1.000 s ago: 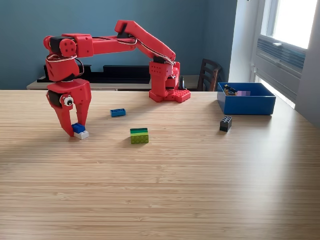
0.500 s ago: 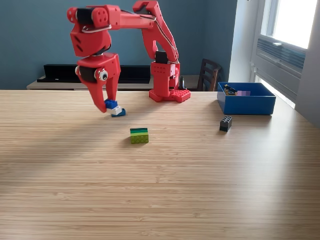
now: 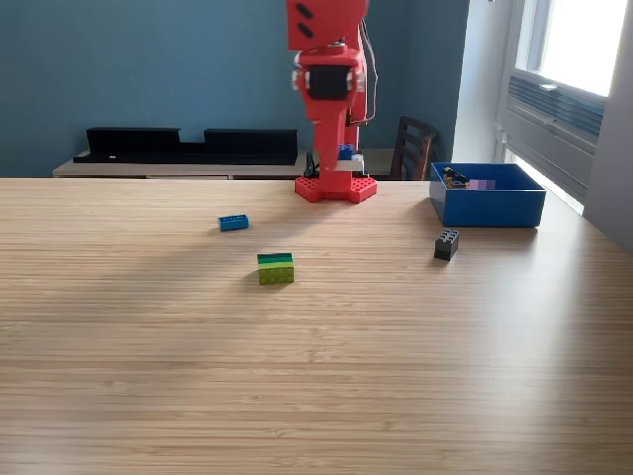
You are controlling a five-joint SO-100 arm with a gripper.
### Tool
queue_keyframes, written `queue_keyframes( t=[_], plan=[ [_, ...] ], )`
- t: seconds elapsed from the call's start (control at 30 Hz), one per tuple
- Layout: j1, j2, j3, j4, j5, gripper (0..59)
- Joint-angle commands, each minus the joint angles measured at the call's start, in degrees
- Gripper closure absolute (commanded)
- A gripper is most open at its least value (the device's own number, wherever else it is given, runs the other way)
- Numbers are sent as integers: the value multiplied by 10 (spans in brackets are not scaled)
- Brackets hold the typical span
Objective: Grasp a lego block and put it in the bin.
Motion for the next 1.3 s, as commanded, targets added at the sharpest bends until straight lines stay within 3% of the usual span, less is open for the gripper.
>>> queue_keyframes(
  t=[0.03,0.27,0.57,1.3],
  plan=[
    [-158,68,28,14,28,586],
    [-355,67,41,12,47,586],
    [-512,66,20,11,-5,586],
    [-652,64,77,-65,-47,579]
  ],
)
